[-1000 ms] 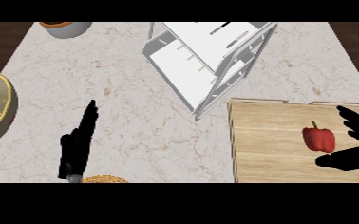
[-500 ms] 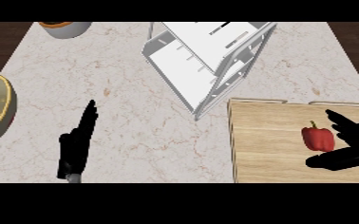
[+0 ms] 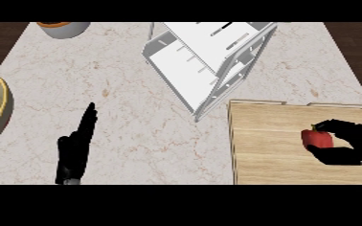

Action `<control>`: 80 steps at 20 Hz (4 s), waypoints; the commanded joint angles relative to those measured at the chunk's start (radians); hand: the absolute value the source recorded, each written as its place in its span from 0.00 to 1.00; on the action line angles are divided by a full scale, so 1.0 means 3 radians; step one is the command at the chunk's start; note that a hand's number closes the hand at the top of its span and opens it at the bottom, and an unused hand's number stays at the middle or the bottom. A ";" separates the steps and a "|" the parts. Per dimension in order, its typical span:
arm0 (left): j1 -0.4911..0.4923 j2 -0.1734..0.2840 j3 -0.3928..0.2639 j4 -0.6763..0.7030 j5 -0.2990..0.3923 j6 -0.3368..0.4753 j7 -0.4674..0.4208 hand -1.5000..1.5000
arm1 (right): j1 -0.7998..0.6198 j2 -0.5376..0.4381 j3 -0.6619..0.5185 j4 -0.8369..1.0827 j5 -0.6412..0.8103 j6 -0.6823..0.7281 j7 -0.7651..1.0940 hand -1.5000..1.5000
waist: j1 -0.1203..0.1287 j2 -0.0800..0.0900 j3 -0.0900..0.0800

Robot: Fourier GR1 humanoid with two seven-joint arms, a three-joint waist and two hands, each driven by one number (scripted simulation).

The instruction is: Pick the bell pepper from the tray and place it in the tiered basket

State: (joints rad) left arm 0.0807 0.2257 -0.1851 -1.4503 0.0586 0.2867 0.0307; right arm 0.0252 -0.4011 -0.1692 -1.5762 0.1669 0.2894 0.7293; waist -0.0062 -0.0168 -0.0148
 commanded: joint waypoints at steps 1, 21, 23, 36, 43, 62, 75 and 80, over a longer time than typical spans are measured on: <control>0.0092 -0.0042 0.0010 0.0157 0.0020 -0.0085 -0.0129 0.50 | -0.0189 0.0153 0.0244 0.0310 0.0313 -0.0136 -0.0359 1.00 | 0.0053 0.0063 0.0050; -0.0014 -0.0080 0.0037 0.0204 -0.0012 0.0034 0.0005 0.50 | -0.0456 0.1320 0.2186 -0.1385 0.3412 -0.1057 0.2156 1.00 | -0.0015 0.0016 0.0032; -0.0030 -0.0106 0.0012 0.0137 -0.0037 0.0091 0.0046 0.50 | -0.0548 0.1326 0.2270 -0.1628 0.3570 -0.1204 0.2252 1.00 | -0.0034 -0.0002 0.0033; -0.0038 -0.0029 0.0031 0.0187 0.0028 -0.0029 0.0020 0.50 | -0.1478 0.1335 0.2615 -0.2163 0.4567 0.0160 0.2525 1.00 | -0.0027 0.0007 0.0025; -0.0012 -0.0035 -0.0073 0.0090 -0.0002 -0.0073 -0.0007 0.50 | -0.2157 0.1335 0.1965 -0.1671 0.4349 0.0068 0.2525 1.00 | 0.0123 0.0045 0.0032; -0.0086 -0.0042 0.0049 0.0235 0.0072 -0.0084 -0.0095 0.50 | -0.3524 0.1336 0.0653 0.0425 0.3678 -0.0263 0.1789 1.00 | 0.0100 0.0075 0.0045; -0.0058 -0.0159 -0.0108 0.0276 -0.0024 -0.0036 -0.0128 0.50 | -0.3422 0.1336 0.0348 0.1168 0.3242 -0.1612 0.1689 1.00 | 0.0158 0.0098 0.0051; -0.0142 -0.0137 -0.0088 0.0248 -0.0044 -0.0003 -0.0050 0.50 | -0.3347 0.1336 0.0317 0.1258 0.2879 -0.2285 0.1504 0.00 | 0.0176 0.0091 0.0051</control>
State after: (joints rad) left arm 0.0322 0.2079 -0.2006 -1.4071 0.0560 0.2711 0.0021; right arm -0.9886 -0.0061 -0.0654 -1.2129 1.1046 -0.1822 1.0867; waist 0.0455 0.0080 0.0080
